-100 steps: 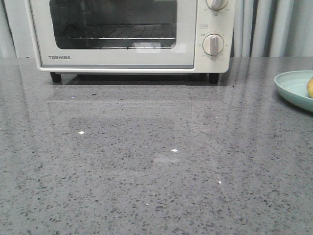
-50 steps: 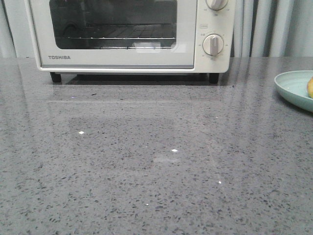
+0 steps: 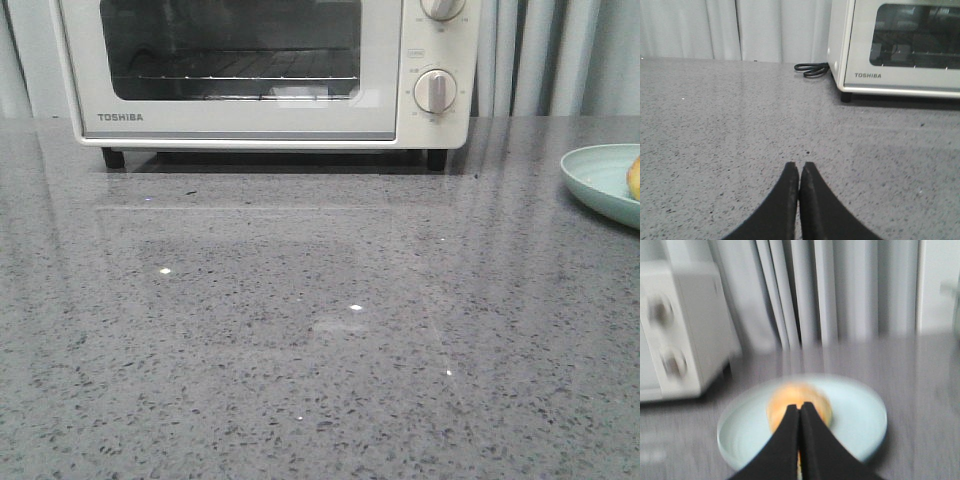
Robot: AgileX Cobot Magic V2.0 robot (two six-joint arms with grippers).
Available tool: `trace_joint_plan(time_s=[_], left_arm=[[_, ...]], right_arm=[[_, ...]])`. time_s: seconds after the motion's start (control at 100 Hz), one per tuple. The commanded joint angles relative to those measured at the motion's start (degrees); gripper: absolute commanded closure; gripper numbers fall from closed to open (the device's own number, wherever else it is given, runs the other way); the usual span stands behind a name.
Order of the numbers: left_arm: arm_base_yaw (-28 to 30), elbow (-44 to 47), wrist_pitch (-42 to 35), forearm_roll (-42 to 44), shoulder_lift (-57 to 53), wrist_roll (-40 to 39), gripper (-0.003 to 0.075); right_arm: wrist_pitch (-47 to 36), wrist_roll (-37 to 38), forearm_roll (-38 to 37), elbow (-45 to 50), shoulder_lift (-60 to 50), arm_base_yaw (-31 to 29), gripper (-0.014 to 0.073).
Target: Put bread in oven
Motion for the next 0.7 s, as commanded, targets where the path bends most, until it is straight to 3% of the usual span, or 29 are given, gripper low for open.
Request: trace_joint_plan(time_s=[0.0,0.17,0.27,0.36,0.52,0.69], left_arm=[[-0.2,1.1,-6.1,-1.9,-1.4,-0.4,0.0741],[-0.2,1.1,-10.0,-5.3,-1.4,-0.4,0.0741],[-0.2,1.1,-11.1,-7.7,-1.4,-0.5,0.0741],[-0.2,1.1,-12.3,-15.5,-1.4,-0.5,0.0741],[-0.2,1.1,-17.1,-22.6,-1.4,-0.5,0.0741],[-0.2,1.1,-22.7,-31.1,-1.4,-2.9,0.0741]], right_arm=[[-15.1,0.2,0.2,1.4,-1.2,-0.2,0.0661],[-31.6,0.2,0.2,1.4,-1.2,-0.2,0.0661],[-36.3,0.2,0.2,1.4,-1.2,-0.2,0.0661],[-37.7,0.2,0.2,1.4,-1.2,-0.2,0.0661],[-34.0,1.0,0.2,1.3,-1.2,-0.2,0.0661],[-22.9,12.6,0.2,-1.0,-1.2,-0.2,0.0661]])
